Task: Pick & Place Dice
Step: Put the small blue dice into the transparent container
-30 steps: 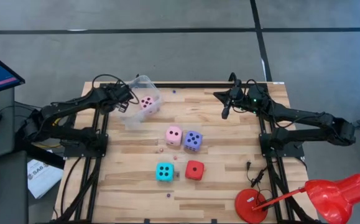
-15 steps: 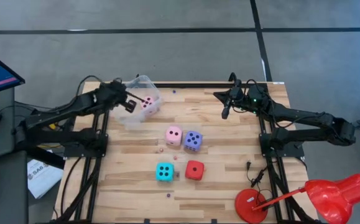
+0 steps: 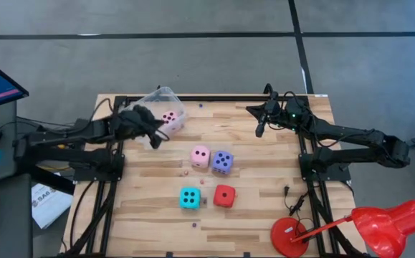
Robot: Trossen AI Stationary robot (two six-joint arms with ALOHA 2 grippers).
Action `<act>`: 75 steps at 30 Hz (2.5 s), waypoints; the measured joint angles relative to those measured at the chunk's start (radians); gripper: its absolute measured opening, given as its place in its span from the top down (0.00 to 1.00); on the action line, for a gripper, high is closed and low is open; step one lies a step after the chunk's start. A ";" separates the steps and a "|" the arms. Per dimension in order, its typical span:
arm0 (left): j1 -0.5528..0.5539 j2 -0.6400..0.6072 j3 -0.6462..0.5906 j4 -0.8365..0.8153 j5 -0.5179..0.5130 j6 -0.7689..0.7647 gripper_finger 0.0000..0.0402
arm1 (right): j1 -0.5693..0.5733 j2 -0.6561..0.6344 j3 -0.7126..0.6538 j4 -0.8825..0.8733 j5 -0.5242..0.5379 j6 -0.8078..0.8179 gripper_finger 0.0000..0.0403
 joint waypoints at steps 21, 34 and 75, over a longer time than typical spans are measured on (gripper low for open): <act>-0.188 -0.107 -0.079 0.193 0.129 0.282 1.00 | 0.002 0.000 0.000 -0.002 0.000 0.000 0.96; -0.190 -0.215 -0.211 0.219 0.164 0.282 1.00 | 0.002 0.001 0.000 0.006 0.000 0.000 0.96; -0.190 -0.652 -0.357 0.138 0.252 0.289 1.00 | 0.002 0.001 0.000 0.029 -0.004 0.061 0.96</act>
